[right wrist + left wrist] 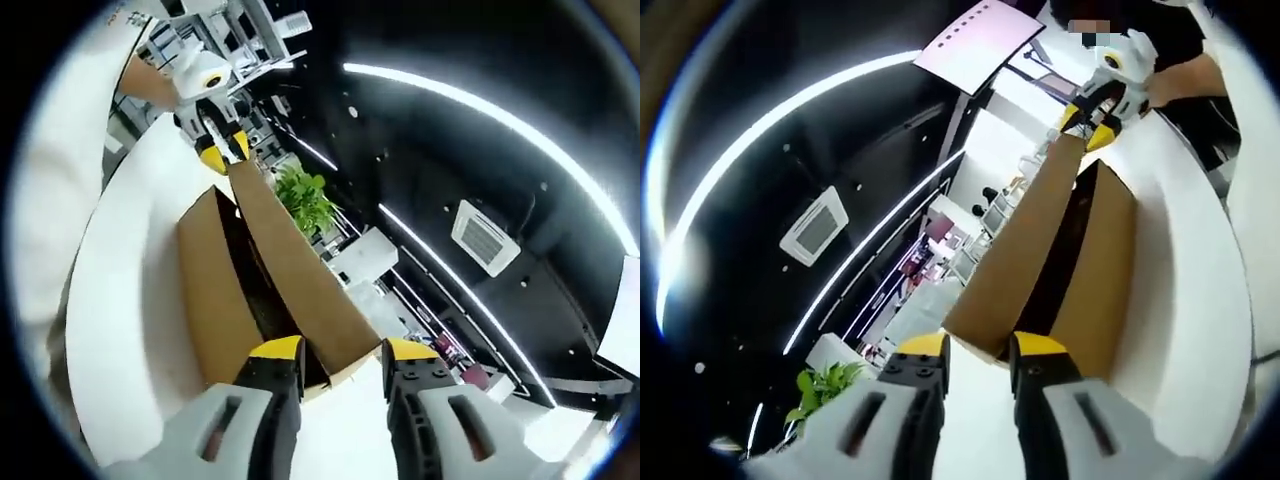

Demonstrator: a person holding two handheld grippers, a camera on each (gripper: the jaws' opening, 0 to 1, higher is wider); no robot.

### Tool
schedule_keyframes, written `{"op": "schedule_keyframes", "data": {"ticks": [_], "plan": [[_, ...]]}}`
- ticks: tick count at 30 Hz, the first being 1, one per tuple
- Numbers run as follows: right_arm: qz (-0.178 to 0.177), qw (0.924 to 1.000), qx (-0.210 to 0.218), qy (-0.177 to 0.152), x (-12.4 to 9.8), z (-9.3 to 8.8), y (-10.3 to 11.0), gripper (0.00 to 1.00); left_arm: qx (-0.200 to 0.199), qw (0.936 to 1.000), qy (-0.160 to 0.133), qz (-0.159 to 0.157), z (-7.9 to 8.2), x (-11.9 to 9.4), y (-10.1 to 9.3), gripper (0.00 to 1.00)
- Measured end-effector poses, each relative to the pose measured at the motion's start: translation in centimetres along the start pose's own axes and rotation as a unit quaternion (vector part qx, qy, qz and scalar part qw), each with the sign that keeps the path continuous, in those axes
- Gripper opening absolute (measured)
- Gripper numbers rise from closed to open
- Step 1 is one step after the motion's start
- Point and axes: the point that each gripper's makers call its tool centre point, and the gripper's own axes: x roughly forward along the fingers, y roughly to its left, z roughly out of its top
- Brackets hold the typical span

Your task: Operate the shoe box by opening the lid, removing the specified soft item, and placing it in the target area until the item is outside and the box remains undamaged.

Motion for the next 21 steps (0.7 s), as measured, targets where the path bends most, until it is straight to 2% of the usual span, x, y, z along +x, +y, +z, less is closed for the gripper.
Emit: {"op": "schedule_keyframes", "data": {"ticks": [7, 10, 13, 21], "plan": [[-0.017, 0.9997, 0.016, -0.008, 0.4, -0.1, -0.1, 0.31, -0.030, 0.9996, 0.001, -0.003, -0.1, 0.2, 0.1, 0.24], [-0.029, 0.9992, 0.028, 0.000, 0.2, -0.4, -0.3, 0.25, -0.035, 0.9994, -0.002, 0.003, 0.0, 0.2, 0.2, 0.24], [-0.038, 0.9983, 0.045, -0.004, 0.5, -0.3, -0.5, 0.24, -0.049, 0.9987, -0.011, 0.010, 0.3, 0.4, 0.6, 0.25], [-0.070, 0.9936, 0.087, -0.017, 1.1, 0.1, -1.3, 0.26, -0.082, 0.9962, -0.024, 0.020, 0.8, 0.7, 1.4, 0.25]]}}
